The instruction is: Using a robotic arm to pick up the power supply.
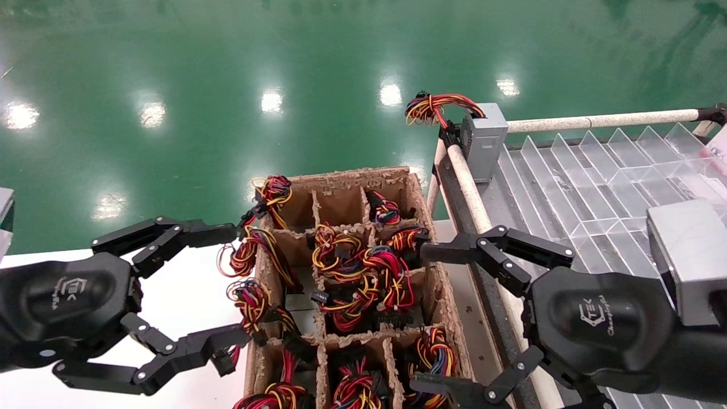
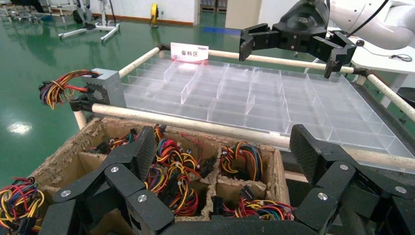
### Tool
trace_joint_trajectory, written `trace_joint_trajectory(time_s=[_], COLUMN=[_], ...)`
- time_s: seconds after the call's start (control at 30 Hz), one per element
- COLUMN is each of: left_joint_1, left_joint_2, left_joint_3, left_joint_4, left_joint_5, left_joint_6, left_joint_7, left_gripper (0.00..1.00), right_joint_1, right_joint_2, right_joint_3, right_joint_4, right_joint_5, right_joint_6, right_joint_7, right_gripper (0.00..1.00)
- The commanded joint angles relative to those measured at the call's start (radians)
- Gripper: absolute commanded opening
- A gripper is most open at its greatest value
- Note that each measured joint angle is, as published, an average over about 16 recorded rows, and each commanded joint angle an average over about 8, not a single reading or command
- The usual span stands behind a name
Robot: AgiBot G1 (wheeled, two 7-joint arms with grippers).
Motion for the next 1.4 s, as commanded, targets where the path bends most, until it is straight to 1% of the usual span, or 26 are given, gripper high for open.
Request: trace_joint_trajectory(time_s=[0.03, 0.8, 0.83, 1.07, 1.1, 1.27, 1.4], left_joint_1=[0.000, 0.000, 0.000, 0.000, 0.000, 0.000, 0.000], left_joint_2=[0.000, 0.000, 0.000, 0.000, 0.000, 0.000, 0.000], left_joint_3=[0.000, 0.000, 0.000, 0.000, 0.000, 0.000, 0.000], left_joint_4=[0.000, 0.000, 0.000, 0.000, 0.000, 0.000, 0.000], left_joint_5=[0.000, 0.000, 0.000, 0.000, 0.000, 0.000, 0.000], left_joint_6=[0.000, 0.000, 0.000, 0.000, 0.000, 0.000, 0.000], left_joint_7=[0.000, 0.000, 0.000, 0.000, 0.000, 0.000, 0.000], left_gripper=[1.00, 1.00, 0.92, 0.05, 0.00, 0.00, 0.00], right_joint_1=[0.000, 0.000, 0.000, -0.001, -0.001, 0.004, 0.053], right_joint_2=[0.000, 0.000, 0.000, 0.000, 0.000, -0.012, -0.069], right_joint_3=[0.000, 0.000, 0.000, 0.000, 0.000, -0.014, -0.049], right_joint_4=[0.000, 0.000, 0.000, 0.000, 0.000, -0.031, -0.112], right_joint_5=[0.000, 0.000, 0.000, 0.000, 0.000, -0.026, -0.097], right_joint_6=[0.000, 0.000, 0.000, 0.000, 0.000, 0.007, 0.038], right_joint_7=[0.000, 0.000, 0.000, 0.000, 0.001, -0.001, -0.012], right_gripper=[1.00, 1.00, 1.00, 1.00, 1.00, 1.00, 1.00])
